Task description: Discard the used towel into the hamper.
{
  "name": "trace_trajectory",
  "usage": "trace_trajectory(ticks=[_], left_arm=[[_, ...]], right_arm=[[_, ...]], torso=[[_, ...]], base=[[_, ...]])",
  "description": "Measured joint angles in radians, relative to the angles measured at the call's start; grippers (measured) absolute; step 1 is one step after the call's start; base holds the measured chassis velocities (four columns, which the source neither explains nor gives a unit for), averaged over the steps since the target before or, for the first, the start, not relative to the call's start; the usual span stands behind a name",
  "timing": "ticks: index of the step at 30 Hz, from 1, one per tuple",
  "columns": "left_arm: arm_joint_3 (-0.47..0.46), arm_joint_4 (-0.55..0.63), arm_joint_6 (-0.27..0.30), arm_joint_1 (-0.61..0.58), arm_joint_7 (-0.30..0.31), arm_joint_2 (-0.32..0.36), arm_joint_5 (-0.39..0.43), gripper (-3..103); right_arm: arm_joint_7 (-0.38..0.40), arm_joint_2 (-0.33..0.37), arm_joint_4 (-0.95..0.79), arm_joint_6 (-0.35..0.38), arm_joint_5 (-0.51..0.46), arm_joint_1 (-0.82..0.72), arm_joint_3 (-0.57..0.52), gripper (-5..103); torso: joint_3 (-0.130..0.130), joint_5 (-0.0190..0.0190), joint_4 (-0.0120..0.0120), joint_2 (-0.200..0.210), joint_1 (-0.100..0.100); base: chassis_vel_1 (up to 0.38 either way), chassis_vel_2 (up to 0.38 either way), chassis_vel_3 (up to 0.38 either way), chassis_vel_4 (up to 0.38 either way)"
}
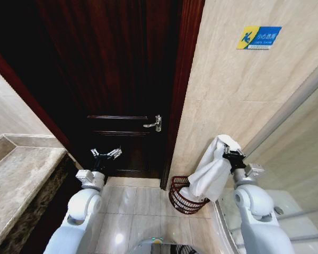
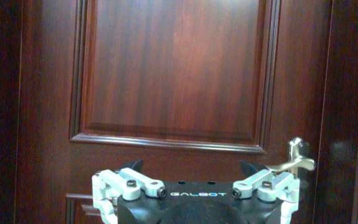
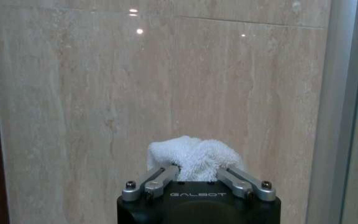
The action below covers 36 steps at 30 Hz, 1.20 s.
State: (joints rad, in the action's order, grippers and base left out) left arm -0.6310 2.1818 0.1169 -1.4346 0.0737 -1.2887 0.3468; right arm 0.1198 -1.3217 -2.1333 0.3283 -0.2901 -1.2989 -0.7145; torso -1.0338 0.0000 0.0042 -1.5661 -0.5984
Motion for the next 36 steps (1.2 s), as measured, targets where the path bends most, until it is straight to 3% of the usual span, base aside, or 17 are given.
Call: trace_trajectory(ticks=[7,22,36], left_arm=[[-0.003,-0.001,0.004,-0.011,-0.017,0.0,-0.036,100],[-0.023,0.01,-0.034,-0.071,-0.043,0.002,-0.056,100],[-0.016,0.061,-0.024,-0.124,-0.043,-0.009,-0.076,100]], right_arm=[[0.001,0.004,0.016,-0.012,0.0,0.011,0.0,10],[0.011,0.027,0.097,-0.014,-0.003,0.113,0.023,10],[-0.037,-0.031,0.263,-0.066,-0.006,0.17,0.033,10]], torso=[[0.011,0.0,0.0002,0.021,0.009],[0.067,-0.0002,0.0003,0.124,0.057],[0.114,-0.0003,0.0,0.211,0.097]], base=[[0.0,0.0,0.0,0.0],[0.0,0.0,0.0,0.0],[0.0,0.0,0.0,0.0]])
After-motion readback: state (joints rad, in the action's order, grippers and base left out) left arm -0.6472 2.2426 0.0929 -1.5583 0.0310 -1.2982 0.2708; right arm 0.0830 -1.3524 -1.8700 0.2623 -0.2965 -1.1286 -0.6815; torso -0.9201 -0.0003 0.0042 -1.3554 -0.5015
